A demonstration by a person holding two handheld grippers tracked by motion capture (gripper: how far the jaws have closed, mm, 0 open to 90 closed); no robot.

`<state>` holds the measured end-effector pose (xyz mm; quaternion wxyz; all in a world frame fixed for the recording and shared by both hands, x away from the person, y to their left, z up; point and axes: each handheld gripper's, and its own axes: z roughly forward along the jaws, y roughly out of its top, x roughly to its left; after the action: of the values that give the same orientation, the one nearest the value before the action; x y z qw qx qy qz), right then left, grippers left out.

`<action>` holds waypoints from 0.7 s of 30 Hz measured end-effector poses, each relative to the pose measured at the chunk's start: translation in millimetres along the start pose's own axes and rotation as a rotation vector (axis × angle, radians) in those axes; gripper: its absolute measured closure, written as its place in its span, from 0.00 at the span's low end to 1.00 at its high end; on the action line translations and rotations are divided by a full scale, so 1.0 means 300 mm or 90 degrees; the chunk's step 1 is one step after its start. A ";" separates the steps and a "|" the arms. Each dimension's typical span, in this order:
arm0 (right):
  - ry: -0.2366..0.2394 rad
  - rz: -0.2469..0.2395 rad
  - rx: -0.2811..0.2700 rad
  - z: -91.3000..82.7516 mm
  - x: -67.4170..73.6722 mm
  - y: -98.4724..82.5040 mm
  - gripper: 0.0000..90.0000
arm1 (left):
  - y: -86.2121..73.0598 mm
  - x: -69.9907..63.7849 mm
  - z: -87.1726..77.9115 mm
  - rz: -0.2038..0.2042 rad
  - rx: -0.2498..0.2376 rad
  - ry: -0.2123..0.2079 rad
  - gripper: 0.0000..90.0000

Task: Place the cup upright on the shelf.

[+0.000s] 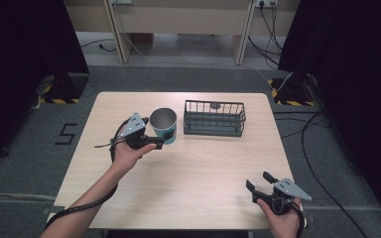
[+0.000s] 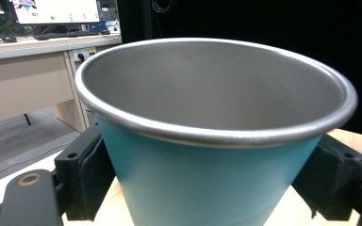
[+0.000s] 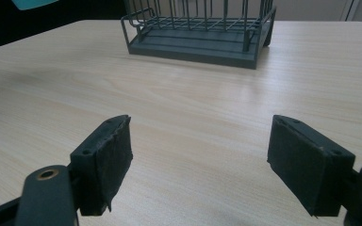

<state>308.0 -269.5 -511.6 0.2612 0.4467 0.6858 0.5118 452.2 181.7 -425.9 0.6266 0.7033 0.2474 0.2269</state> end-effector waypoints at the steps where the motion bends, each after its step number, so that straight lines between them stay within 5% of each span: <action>1: 0.000 0.000 0.000 0.000 0.000 0.000 0.26 | 0.003 0.001 0.005 -0.001 0.000 0.000 0.18; 21: 0.003 0.004 0.001 0.000 -0.001 0.000 0.26 | 0.059 0.010 0.144 0.005 0.000 -0.004 0.18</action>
<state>308.3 -269.7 -511.7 0.2578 0.4479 0.6856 0.5127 482.8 148.6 -413.2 0.6266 0.7048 0.2430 0.2271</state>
